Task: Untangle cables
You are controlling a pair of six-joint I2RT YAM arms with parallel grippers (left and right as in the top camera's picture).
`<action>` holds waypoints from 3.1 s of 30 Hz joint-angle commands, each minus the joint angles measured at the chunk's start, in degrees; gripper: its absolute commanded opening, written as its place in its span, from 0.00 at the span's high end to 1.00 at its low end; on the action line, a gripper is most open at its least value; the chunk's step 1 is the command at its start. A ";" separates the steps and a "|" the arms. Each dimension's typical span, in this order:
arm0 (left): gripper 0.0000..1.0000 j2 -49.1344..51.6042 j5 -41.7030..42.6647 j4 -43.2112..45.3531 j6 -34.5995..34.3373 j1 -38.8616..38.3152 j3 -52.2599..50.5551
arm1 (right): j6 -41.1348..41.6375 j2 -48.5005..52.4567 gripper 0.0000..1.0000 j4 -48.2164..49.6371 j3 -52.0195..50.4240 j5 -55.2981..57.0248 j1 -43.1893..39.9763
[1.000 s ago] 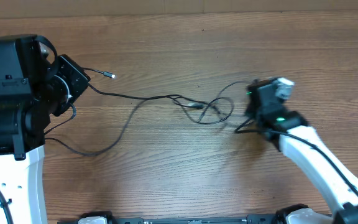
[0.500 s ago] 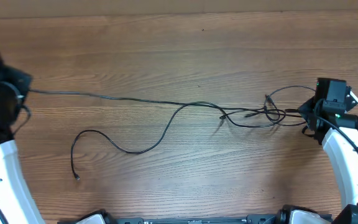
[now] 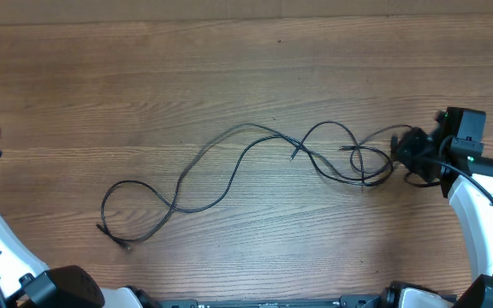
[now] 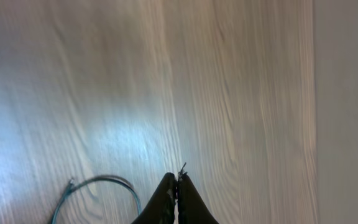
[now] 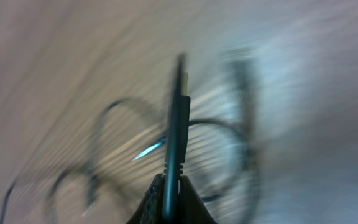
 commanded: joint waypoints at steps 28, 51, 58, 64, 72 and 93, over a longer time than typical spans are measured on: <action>0.00 0.44 17.70 -3.93 18.01 -26.08 0.68 | 5.38 -9.88 0.00 -5.60 1.49 16.68 8.76; 0.01 0.52 13.03 -3.78 18.01 -31.98 0.59 | 13.99 -9.09 0.00 -15.41 1.38 9.86 8.79; 0.01 0.52 13.00 -3.58 18.01 -31.98 0.59 | 11.91 -8.83 0.00 -14.05 0.96 6.69 9.05; 0.00 0.52 11.78 -3.39 18.01 -31.98 0.59 | -6.01 -3.45 0.07 -7.89 0.70 6.54 15.02; 0.00 0.52 11.78 -3.39 18.01 -31.98 0.59 | -7.80 9.38 0.34 5.16 0.72 16.17 18.08; 0.00 0.52 11.78 -3.39 18.01 -31.98 0.59 | -7.67 18.84 0.72 6.10 0.59 15.39 18.08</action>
